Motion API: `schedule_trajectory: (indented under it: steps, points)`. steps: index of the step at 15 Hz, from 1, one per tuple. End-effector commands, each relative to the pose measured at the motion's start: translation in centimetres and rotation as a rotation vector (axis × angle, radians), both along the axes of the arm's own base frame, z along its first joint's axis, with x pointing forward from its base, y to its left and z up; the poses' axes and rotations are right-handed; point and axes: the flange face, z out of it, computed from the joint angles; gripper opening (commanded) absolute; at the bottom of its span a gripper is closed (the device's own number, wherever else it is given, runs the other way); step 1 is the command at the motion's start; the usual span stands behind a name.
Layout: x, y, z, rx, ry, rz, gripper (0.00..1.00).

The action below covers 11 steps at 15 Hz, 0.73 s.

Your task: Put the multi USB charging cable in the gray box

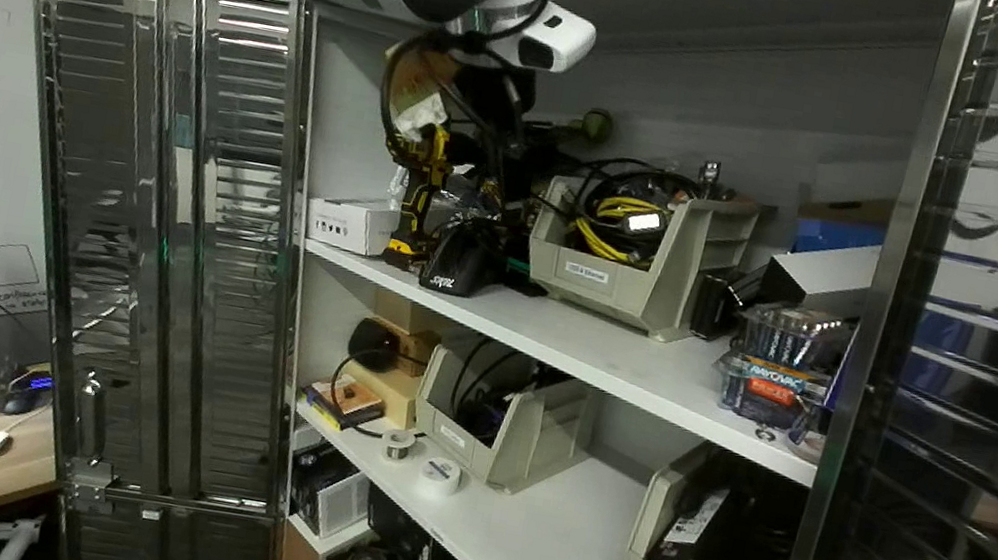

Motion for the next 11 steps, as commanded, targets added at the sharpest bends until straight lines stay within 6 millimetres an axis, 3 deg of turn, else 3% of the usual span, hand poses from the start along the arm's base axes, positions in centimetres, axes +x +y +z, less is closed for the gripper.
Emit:
schedule_trajectory:
  steps: [1,2,4,6,7,9,11]
  points:
    - [-7.1,-1.8,0.2,0.014,0.214,0.005,1.00]
    - [-9.1,-2.7,1.0,0.046,0.277,0.017,1.00]
    - [-12.9,-3.9,0.3,0.041,0.445,0.023,1.00]
    - [-16.9,-4.8,0.7,0.013,0.584,0.067,1.00]
    - [-13.1,-4.5,0.0,0.021,0.523,0.042,1.00]
    - [-15.5,-5.0,0.4,0.013,0.575,0.056,1.00]
    - [-16.2,-4.9,0.4,0.007,0.580,0.057,1.00]
